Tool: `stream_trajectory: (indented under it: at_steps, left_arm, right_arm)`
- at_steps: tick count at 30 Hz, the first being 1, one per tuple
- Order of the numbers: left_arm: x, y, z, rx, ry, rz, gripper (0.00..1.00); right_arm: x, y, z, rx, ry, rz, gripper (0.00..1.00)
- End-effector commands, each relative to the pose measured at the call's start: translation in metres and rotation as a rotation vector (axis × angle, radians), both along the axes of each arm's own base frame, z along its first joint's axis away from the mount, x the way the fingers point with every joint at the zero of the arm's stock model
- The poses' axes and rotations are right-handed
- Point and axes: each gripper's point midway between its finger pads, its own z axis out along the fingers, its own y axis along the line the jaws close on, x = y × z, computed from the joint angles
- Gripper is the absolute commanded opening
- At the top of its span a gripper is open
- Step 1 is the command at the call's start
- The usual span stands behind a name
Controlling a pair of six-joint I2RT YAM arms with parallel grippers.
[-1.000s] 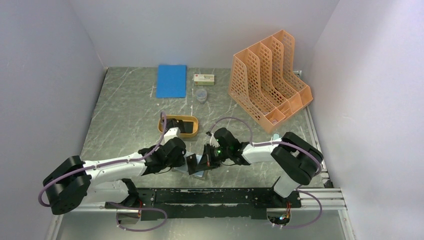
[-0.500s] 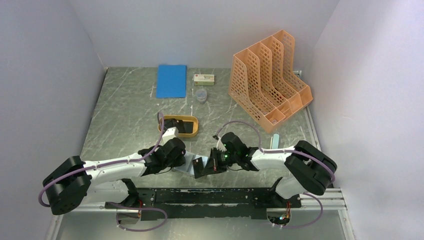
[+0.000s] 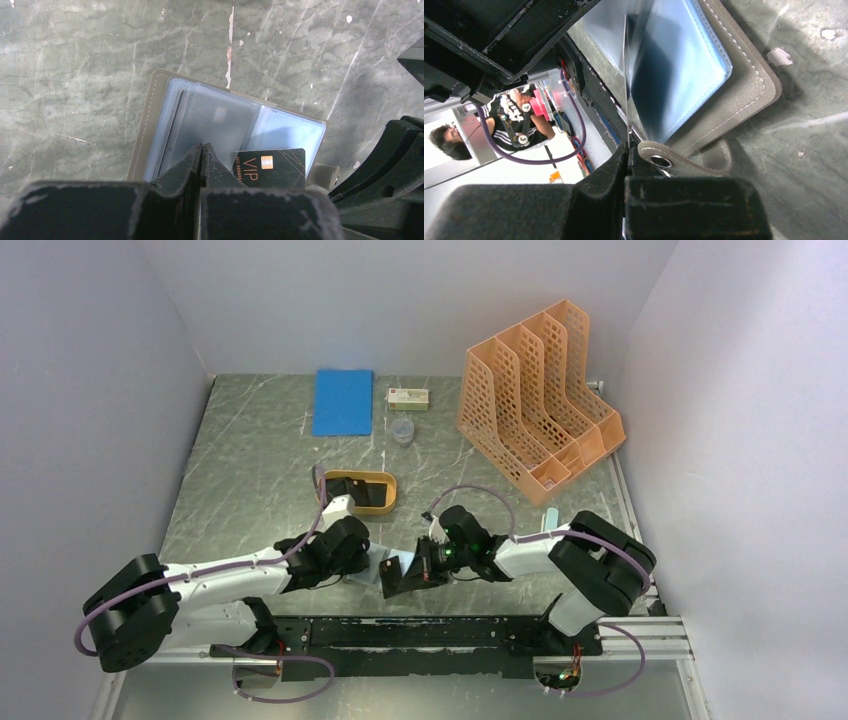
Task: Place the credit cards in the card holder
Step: Insert the credit card into the card holder.
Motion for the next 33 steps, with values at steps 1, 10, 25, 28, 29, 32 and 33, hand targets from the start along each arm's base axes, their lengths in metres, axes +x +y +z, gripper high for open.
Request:
stream_trajectory:
  at_steps: [1,10,25,28,29,32,33]
  left_arm:
    - [-0.018,0.040,-0.029,0.162,0.077,0.023,0.05]
    - [-0.017,0.043,-0.023,0.166,0.069,0.032,0.05]
    - [-0.018,0.047,-0.017,0.183,0.065,0.036,0.06]
    - [-0.019,0.049,-0.019,0.188,0.069,0.041,0.05]
    - [-0.019,0.050,-0.019,0.188,0.070,0.045,0.05]
    - [-0.019,0.051,-0.019,0.190,0.066,0.047,0.05]
    - [-0.019,0.052,-0.018,0.191,0.063,0.049,0.05]
  right_arm:
    - [0.002,0.006,0.002,0.039,0.010,0.002,0.00]
    - [0.006,0.000,-0.004,0.047,0.053,-0.063,0.00]
    - [0.019,0.020,0.002,0.110,0.042,-0.063,0.00]
    - [0.022,0.016,0.006,0.094,-0.002,-0.076,0.00]
    - [0.023,0.014,0.007,0.087,-0.018,-0.079,0.00]
    - [0.024,0.012,0.011,0.076,-0.048,-0.076,0.00]
    - [0.024,0.011,0.013,0.076,-0.054,-0.072,0.00]
